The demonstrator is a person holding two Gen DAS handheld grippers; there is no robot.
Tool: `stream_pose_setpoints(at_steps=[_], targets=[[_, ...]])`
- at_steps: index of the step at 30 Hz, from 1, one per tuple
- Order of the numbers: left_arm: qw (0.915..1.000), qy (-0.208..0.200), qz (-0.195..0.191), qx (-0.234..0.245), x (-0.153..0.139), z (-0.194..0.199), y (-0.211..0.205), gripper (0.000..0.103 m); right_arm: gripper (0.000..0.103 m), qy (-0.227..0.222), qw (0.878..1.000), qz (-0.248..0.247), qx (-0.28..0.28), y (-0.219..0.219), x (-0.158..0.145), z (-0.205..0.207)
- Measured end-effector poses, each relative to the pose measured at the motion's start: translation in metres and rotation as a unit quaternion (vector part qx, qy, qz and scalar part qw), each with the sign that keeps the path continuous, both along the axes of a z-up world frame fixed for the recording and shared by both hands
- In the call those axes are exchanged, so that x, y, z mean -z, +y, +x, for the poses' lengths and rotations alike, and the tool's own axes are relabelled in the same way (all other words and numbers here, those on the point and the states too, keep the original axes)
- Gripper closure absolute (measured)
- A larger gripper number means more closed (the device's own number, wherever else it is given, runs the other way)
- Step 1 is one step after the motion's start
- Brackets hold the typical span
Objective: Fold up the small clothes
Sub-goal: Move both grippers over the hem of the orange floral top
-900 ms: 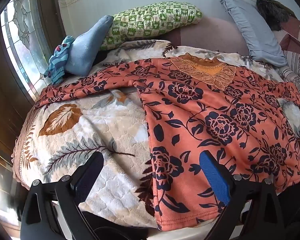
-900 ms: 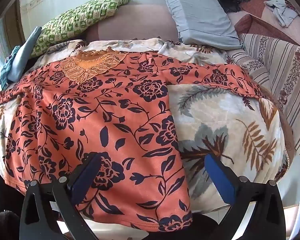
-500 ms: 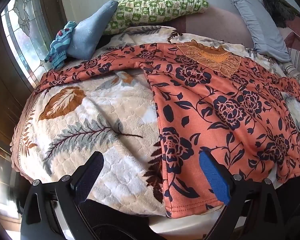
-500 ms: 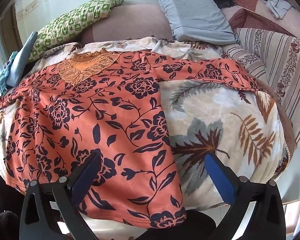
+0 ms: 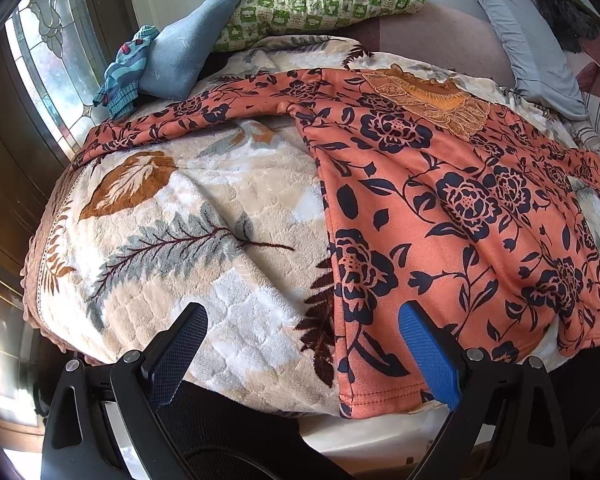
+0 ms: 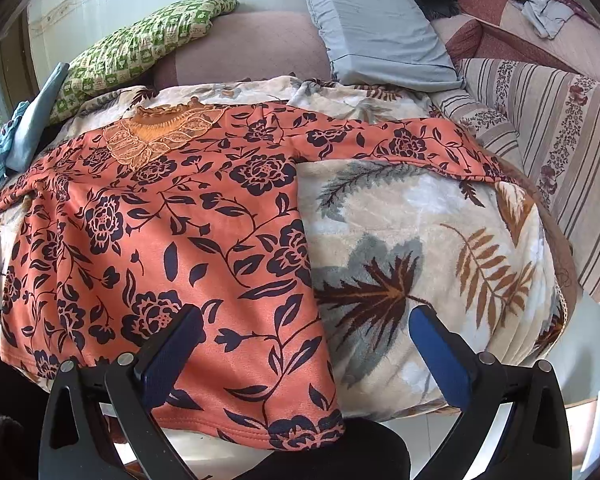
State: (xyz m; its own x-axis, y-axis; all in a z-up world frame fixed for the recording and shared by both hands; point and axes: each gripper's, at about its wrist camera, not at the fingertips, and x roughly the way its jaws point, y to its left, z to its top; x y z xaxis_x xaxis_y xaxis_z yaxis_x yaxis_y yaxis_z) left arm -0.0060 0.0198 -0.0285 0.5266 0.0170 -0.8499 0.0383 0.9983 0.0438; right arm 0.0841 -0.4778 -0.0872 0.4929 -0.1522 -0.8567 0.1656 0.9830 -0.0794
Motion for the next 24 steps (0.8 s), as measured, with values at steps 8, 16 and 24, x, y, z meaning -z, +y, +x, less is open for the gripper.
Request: stream_pose_setpoints(at_steps=[8, 16, 24], targets=[[0.9998, 0.004, 0.002, 0.019, -0.001, 0.002, -0.013, 0.007, 0.000, 0.003, 1.000, 0.003, 0.005, -0.004, 0.004, -0.001], [0.9996, 0.006, 0.005, 0.026, -0.001, 0.002, -0.017, 0.007, 0.000, 0.009, 1.000, 0.003, 0.009, -0.006, 0.009, -0.001], [0.9996, 0.012, 0.004, 0.024, 0.002, 0.007, -0.016, 0.007, 0.000, 0.011, 1.000, 0.002, 0.010, -0.006, 0.010, -0.001]])
